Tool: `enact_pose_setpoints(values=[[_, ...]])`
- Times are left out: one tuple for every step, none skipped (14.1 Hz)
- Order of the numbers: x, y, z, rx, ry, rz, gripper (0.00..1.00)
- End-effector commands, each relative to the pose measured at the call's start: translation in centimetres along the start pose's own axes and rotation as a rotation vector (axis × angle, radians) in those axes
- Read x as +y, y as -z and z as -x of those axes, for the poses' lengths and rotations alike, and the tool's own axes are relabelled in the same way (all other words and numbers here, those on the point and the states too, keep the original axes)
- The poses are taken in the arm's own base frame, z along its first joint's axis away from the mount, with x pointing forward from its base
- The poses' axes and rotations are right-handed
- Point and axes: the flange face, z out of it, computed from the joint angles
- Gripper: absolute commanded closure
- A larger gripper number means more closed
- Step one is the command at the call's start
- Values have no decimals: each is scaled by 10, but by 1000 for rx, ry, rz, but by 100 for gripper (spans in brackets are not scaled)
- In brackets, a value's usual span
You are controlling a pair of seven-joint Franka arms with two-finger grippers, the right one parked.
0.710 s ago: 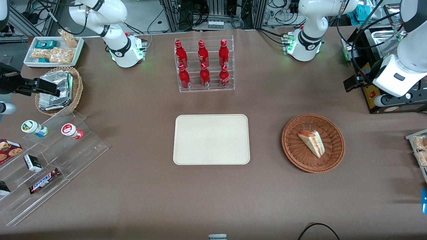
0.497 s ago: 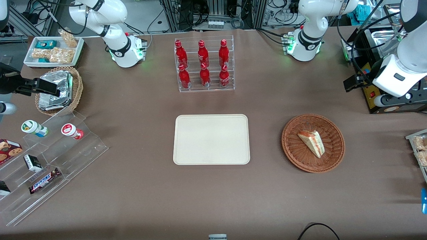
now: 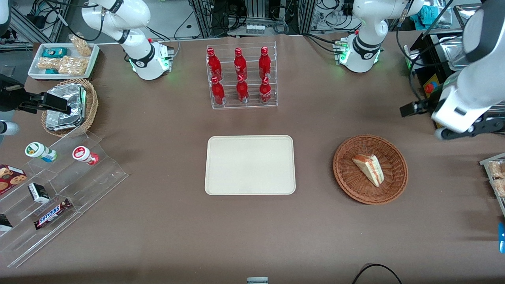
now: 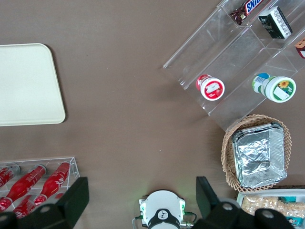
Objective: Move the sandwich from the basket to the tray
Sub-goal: 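Move the left gripper down over the wrapped sandwich in the wicker basket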
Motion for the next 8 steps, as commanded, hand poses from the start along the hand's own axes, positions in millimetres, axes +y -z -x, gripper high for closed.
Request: enact_pose_setpoints(values=[[14, -58, -23, 17, 24, -3, 0], [17, -77, -27, 37, 25, 4, 0], [18, -94, -31, 53, 36, 13, 0], [21, -108, -36, 65, 56, 25, 0], [25, -121, -43, 88, 97, 41, 0], [31, -141, -51, 107, 141, 57, 0], [33, -152, -56, 123, 183, 73, 0], [37, -169, -62, 119, 230, 83, 0]])
